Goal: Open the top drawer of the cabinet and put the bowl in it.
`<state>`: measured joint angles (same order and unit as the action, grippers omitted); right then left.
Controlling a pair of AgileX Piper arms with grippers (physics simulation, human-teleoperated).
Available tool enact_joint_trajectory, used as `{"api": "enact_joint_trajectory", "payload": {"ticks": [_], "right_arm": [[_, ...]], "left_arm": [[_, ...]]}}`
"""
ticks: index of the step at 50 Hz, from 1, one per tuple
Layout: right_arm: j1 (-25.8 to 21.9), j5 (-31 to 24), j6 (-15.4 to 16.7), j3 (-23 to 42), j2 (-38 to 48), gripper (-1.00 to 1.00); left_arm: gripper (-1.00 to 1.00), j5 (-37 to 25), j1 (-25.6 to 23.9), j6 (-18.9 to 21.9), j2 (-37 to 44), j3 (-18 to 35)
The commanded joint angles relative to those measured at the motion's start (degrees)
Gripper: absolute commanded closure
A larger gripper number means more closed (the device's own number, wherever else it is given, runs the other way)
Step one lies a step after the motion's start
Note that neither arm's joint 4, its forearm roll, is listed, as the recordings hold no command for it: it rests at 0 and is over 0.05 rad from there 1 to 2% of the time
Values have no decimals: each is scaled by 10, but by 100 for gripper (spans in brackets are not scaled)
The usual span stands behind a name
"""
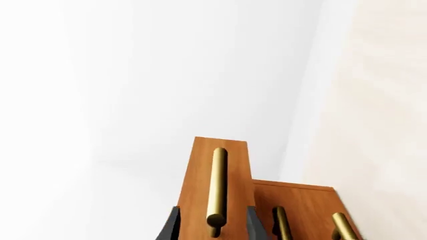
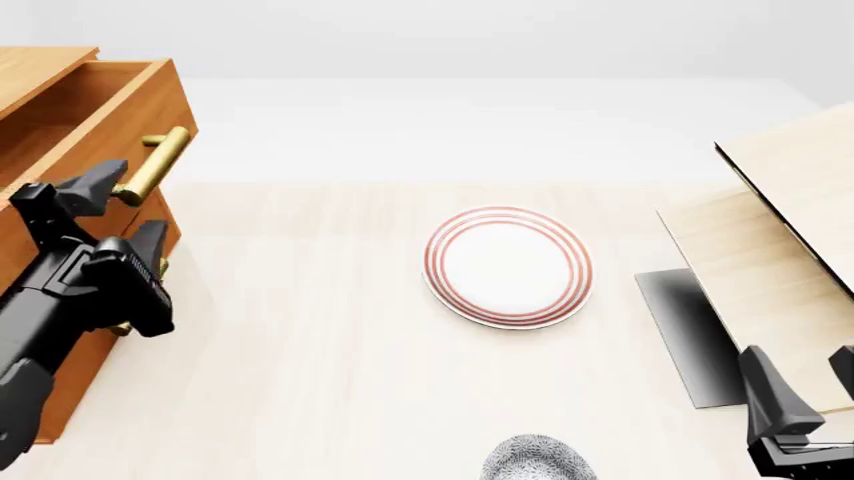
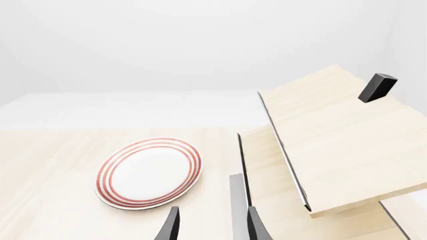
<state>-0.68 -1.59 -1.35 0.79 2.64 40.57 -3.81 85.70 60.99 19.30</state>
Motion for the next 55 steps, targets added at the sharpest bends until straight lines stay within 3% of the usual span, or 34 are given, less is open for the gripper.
{"api": "enact_joint_trajectory", "payload": {"ticks": [1,9,10,21,22,24,26,30,32,36,44,45,47,48,54,55], "right_arm": [[0,1,0,0,1,-100],[0,0,0,0,1,-100],[0,0,0,0,1,-100],[0,-3,-1,1,0,-100],[0,-3,-1,1,0,-100],[0,-3,-1,1,0,-100],[0,-3,-1,1,0,-100],[0,-3,-1,1,0,-100],[0,-2,-1,1,1,-100],[0,-3,-1,1,1,-100],[-1,-4,-1,1,0,-100],[-1,-4,-1,1,0,-100],[-1,-4,-1,1,0,-100],[-1,-4,-1,1,0,-100],[-1,-3,-2,1,1,-100],[-1,-3,-2,1,1,-100]], "left_arm": [[-100,-4,-56,4,-16,-5],[-100,-9,-81,2,-29,-17],[-100,-38,-87,-16,-46,-6],[-100,-95,-90,-28,-126,3],[-100,-138,-89,-51,-135,19],[-100,-141,-84,-55,-153,20],[-100,-230,-93,-117,-175,70],[-100,-296,-94,-170,-196,111],[-100,-290,-81,-166,-205,100],[-100,-338,-83,-217,-212,142],[-100,-489,-67,-346,-184,265],[-100,-501,-82,-366,-171,286],[-100,-528,-59,-383,-172,304],[-100,-540,-74,-403,-158,326],[-100,-623,-61,-491,-122,415],[-100,-623,-61,-491,-122,416]]}}
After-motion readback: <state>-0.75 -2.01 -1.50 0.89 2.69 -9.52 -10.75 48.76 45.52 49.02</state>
